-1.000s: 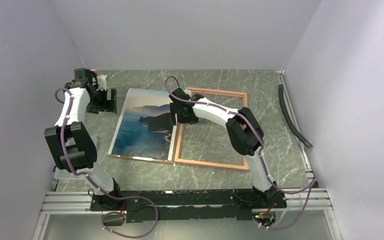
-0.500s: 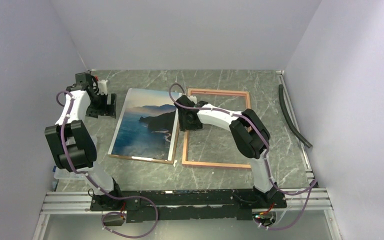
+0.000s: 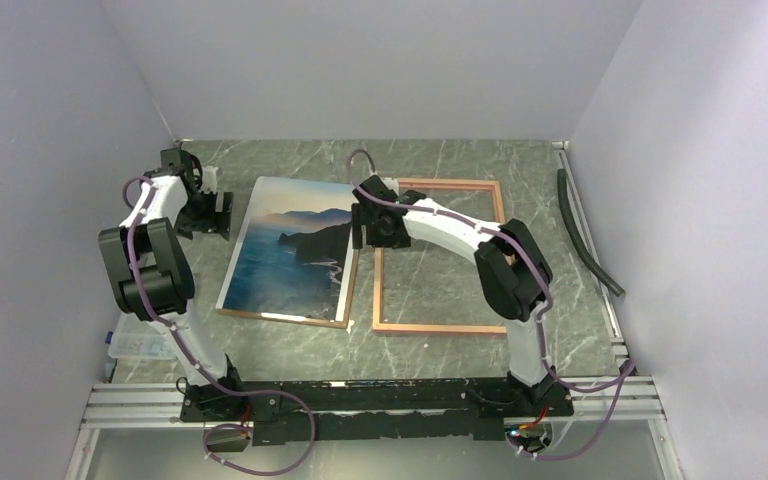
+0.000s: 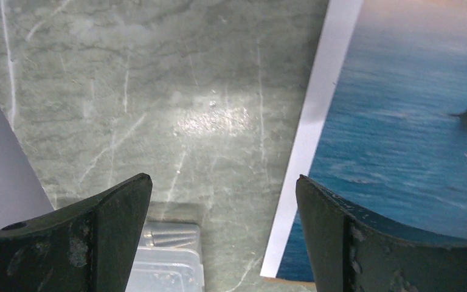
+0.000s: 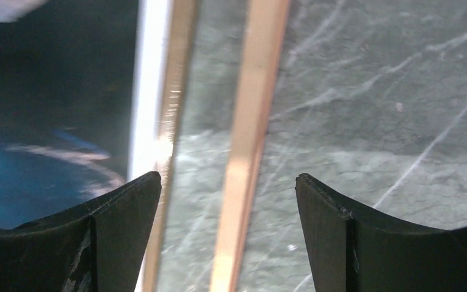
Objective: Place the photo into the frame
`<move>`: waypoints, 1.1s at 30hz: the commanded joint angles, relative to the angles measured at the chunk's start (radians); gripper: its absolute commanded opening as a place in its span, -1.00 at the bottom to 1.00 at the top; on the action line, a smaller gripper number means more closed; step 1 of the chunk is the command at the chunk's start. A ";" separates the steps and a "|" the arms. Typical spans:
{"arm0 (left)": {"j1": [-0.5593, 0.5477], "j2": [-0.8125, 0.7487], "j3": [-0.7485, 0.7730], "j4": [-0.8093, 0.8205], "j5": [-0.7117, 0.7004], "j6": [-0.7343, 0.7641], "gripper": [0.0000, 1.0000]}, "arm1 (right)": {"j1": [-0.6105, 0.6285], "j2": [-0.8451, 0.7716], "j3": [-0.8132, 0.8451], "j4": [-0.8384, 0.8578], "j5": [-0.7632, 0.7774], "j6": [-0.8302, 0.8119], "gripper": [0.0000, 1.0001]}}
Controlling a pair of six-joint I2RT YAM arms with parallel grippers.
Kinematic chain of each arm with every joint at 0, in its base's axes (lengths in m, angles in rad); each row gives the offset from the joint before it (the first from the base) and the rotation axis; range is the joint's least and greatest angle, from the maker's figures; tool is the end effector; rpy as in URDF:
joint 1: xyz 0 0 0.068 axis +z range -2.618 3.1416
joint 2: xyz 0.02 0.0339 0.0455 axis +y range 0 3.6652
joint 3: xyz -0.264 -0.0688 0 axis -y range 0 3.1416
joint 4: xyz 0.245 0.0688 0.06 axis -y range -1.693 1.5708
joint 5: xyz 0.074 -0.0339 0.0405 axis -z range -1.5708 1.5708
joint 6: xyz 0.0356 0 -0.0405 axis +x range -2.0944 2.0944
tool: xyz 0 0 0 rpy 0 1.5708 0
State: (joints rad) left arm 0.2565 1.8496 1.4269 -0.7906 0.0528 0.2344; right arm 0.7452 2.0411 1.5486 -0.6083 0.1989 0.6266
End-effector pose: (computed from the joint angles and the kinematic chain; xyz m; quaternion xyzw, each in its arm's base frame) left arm 0.3671 0.0943 0.2189 -0.0062 0.9837 0.0180 0.1787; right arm 0.3232 0.2886 0.1888 -0.0343 0.9674 0.0720 0.2404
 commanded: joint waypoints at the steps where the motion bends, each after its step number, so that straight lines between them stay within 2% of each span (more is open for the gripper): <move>1: -0.003 0.038 0.056 0.052 -0.050 -0.011 0.86 | 0.013 -0.120 0.070 0.054 -0.084 0.099 0.73; 8: -0.007 0.105 0.078 0.076 -0.080 -0.036 0.72 | 0.019 0.010 0.142 0.095 -0.230 0.169 0.78; 20: -0.074 0.162 0.047 0.125 -0.148 -0.061 0.57 | -0.005 0.174 0.210 0.073 -0.223 0.212 0.82; 25: -0.085 0.176 0.035 0.128 -0.132 -0.063 0.53 | -0.013 0.182 0.188 0.087 -0.208 0.223 0.82; 33: -0.116 0.187 -0.008 0.122 -0.075 -0.067 0.38 | -0.017 0.221 0.255 0.093 -0.232 0.234 0.82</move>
State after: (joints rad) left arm 0.1631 2.0224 1.4582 -0.6769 -0.0643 0.1837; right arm 0.7315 2.2349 1.7523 -0.5228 -0.0277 0.8425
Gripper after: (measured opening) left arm 0.704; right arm 0.909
